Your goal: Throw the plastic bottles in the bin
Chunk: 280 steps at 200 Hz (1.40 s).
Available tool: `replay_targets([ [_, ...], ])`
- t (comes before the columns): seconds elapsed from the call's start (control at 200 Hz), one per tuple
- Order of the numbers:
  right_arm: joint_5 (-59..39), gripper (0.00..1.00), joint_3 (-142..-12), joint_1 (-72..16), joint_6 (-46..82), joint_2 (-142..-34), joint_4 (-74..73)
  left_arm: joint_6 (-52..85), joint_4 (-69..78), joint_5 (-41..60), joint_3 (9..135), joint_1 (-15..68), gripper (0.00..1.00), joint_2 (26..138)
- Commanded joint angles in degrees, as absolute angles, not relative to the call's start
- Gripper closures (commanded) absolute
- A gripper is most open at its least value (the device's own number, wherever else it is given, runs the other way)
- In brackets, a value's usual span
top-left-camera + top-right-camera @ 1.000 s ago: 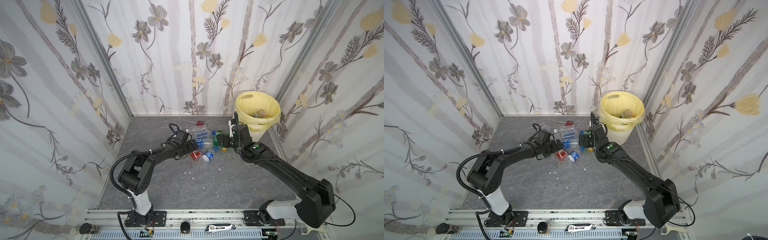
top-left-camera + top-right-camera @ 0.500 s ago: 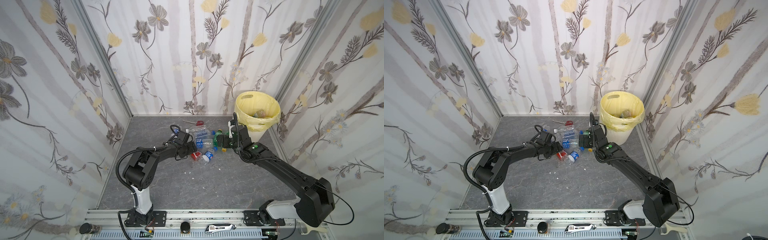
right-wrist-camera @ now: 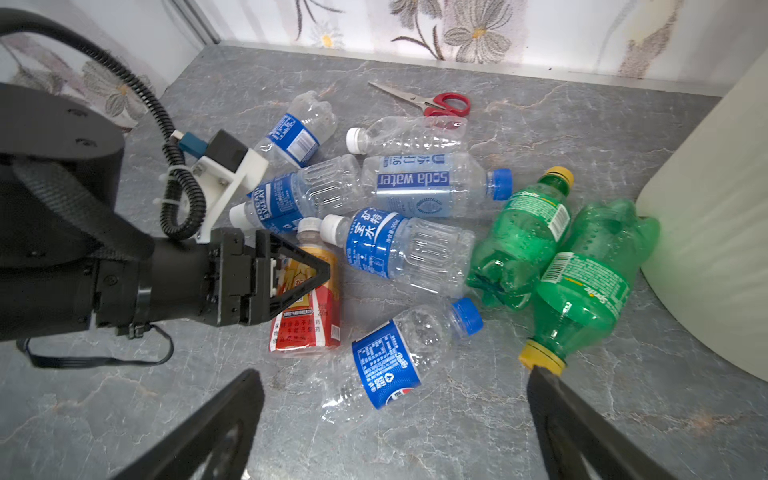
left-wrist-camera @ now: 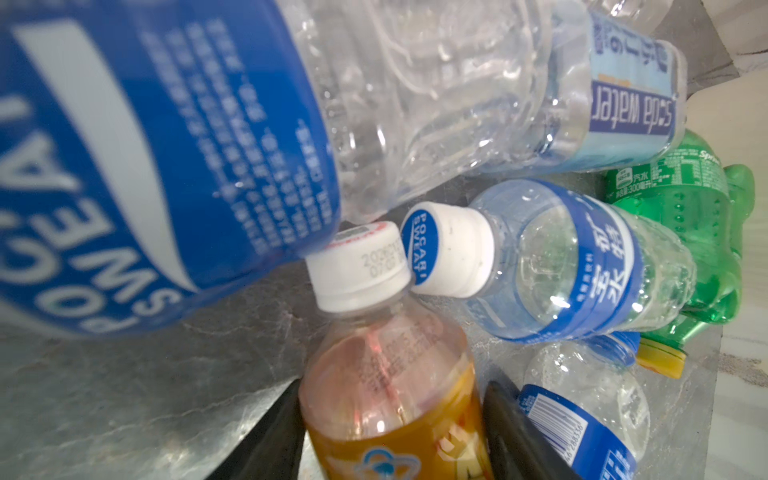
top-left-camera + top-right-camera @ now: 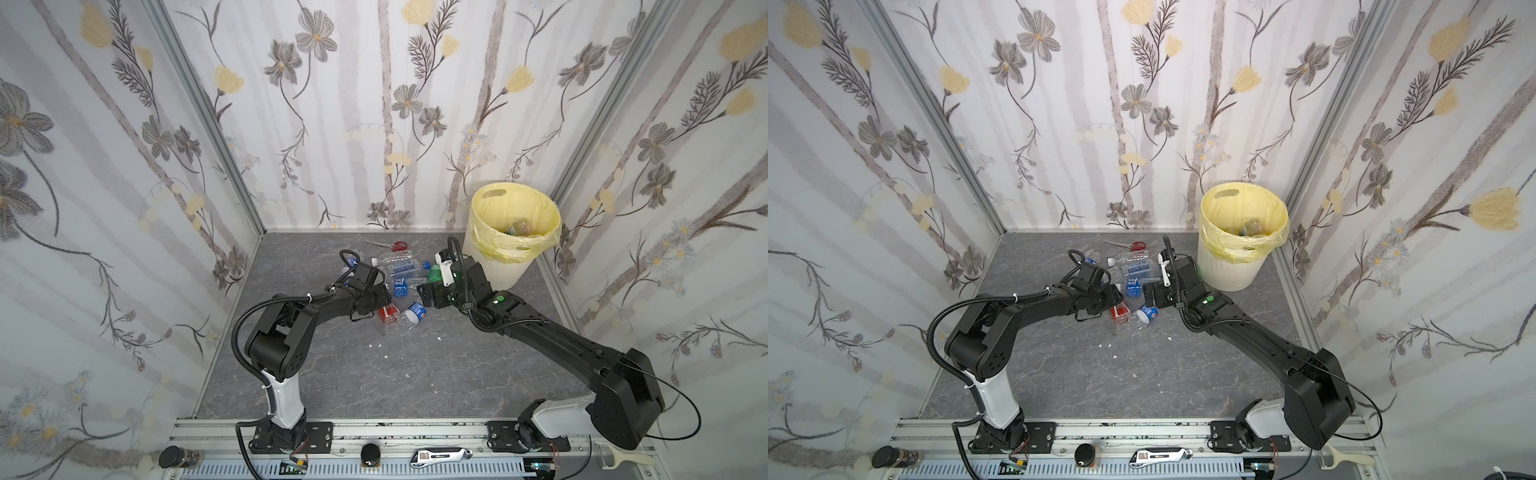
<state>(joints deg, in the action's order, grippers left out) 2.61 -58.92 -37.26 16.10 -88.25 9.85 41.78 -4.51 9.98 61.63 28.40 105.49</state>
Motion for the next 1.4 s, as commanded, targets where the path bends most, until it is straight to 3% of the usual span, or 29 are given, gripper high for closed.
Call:
replay_targets([
  [0.0,1.02,0.0,-58.65,-37.7,14.51,-88.41,6.59,40.74,-5.45,8.03,61.07,28.37,0.36,104.48],
  [0.375,-0.63,0.0,-58.27,-37.93,15.99,-89.65,5.76,40.21,-5.45,6.85,59.46,28.43,0.44,101.3],
  [1.394,-14.18,0.0,-56.56,-37.58,24.25,-93.64,-4.02,44.59,-5.54,13.01,68.04,28.39,0.47,93.1],
])
